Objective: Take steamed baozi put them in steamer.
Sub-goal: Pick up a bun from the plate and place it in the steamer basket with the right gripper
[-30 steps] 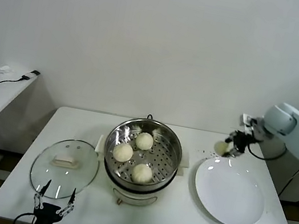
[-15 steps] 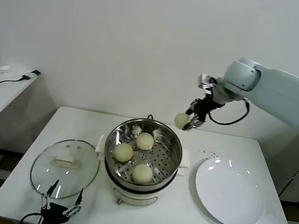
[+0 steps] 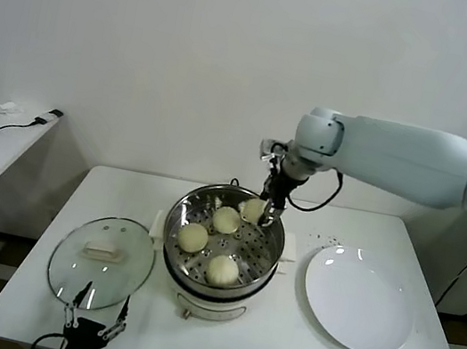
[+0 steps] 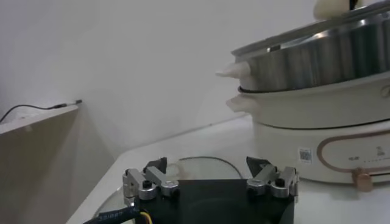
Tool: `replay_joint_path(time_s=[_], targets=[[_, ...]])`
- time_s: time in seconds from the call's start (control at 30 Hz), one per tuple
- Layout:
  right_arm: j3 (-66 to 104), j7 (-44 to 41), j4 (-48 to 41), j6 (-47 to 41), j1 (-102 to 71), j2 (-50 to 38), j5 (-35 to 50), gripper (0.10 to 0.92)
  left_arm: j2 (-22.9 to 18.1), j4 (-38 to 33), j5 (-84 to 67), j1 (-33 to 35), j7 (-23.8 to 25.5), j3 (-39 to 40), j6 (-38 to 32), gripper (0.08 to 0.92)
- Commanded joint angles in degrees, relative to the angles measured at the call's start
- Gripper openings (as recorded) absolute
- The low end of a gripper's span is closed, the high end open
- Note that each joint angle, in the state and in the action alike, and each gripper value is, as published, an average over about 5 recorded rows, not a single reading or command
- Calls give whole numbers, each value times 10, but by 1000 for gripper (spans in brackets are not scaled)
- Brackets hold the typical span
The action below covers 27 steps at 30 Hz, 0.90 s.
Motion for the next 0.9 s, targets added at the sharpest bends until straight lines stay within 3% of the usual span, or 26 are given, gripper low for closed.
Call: replay_joint_path(time_s=[0.03, 0.57, 0.9], targets=[[-22, 19, -6, -9, -57, 43, -7, 560, 2, 0, -1, -1, 0, -1, 1, 823], [-33, 13, 2, -5, -60, 25, -40, 571, 3, 8, -2, -11, 1, -3, 4, 823], [-8, 4, 5, 1, -39, 15, -41, 795, 3, 10, -1, -11, 1, -3, 3, 823]])
